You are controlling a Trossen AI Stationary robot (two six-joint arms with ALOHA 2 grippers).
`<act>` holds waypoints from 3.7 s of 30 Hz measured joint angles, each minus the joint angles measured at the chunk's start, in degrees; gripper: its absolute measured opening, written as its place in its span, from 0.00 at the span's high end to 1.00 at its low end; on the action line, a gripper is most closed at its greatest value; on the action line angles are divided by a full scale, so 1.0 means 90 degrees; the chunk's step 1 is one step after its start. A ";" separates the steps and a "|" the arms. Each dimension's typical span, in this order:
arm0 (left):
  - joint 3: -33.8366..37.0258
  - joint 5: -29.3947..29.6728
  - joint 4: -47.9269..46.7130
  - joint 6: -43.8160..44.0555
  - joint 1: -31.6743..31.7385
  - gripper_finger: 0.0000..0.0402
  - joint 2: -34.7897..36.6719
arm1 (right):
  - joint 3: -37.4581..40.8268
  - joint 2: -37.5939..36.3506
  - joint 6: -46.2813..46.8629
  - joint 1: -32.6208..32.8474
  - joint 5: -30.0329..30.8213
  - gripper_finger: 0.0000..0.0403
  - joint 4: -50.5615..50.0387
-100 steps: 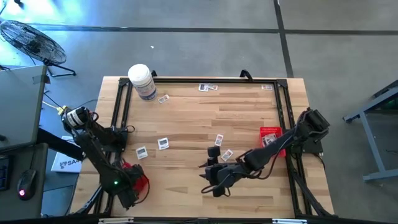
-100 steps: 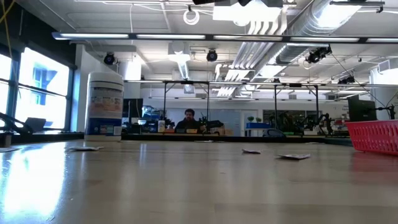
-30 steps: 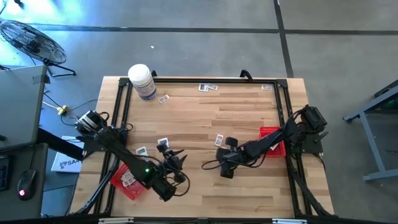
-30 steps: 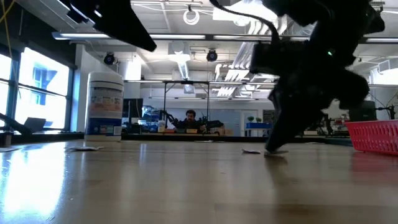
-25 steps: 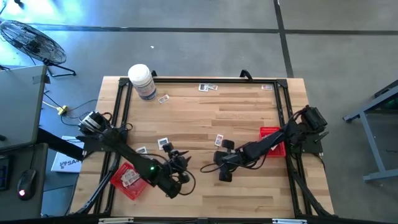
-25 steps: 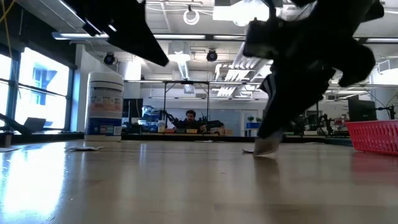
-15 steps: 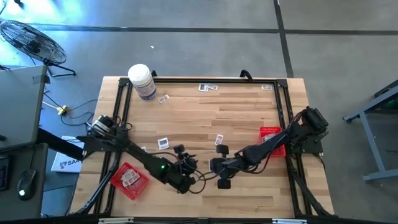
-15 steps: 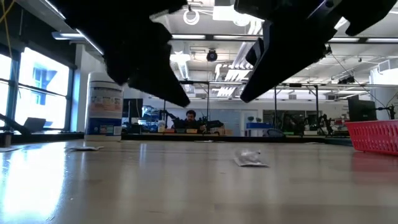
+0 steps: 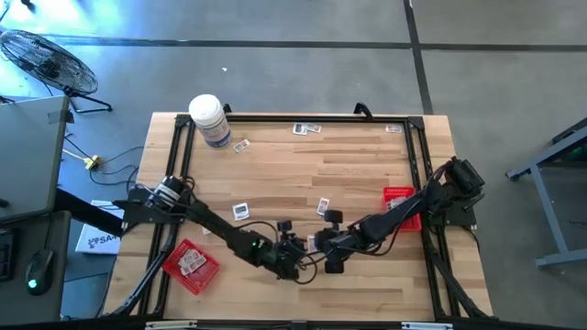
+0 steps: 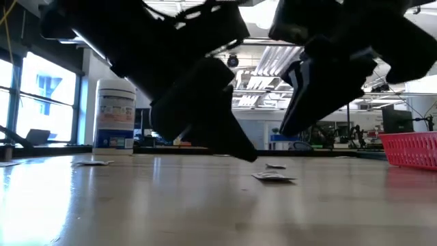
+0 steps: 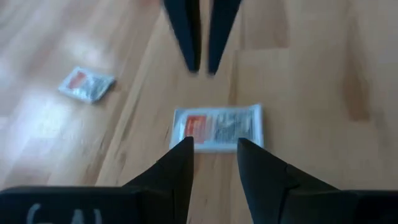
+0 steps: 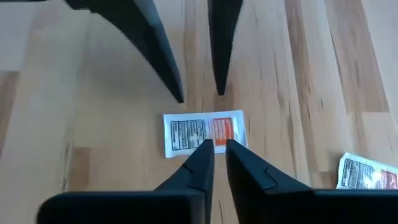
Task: Pick & Place First Aid Supplies
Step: Put the ointment pack into the left red bin
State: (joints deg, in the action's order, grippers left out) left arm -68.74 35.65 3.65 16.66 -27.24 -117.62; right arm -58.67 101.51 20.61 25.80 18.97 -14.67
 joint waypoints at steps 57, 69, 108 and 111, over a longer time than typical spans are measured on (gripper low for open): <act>-0.0003 -0.0414 -0.0015 -0.0469 -0.0146 0.70 0.0127 | 0.1706 0.0798 -0.0304 -0.0797 -0.0458 0.74 0.3878; -0.0009 -0.0432 0.0065 -0.0530 -0.0271 0.70 -0.0252 | 0.1716 0.0809 -0.0299 -0.0794 -0.0392 0.74 0.3961; -0.0001 -0.0624 -0.0061 0.0370 0.0162 0.99 -0.0370 | 0.1718 -0.1273 -0.0224 0.0187 0.0951 0.74 0.2631; 0.0010 -0.0478 -0.0105 0.0366 0.0157 0.99 -0.0264 | 0.1721 -0.1309 -0.0224 0.0326 0.1117 0.74 0.2591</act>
State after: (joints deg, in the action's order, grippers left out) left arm -68.65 31.35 2.71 19.95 -25.82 -120.00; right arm -43.18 89.73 18.59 28.73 29.03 8.64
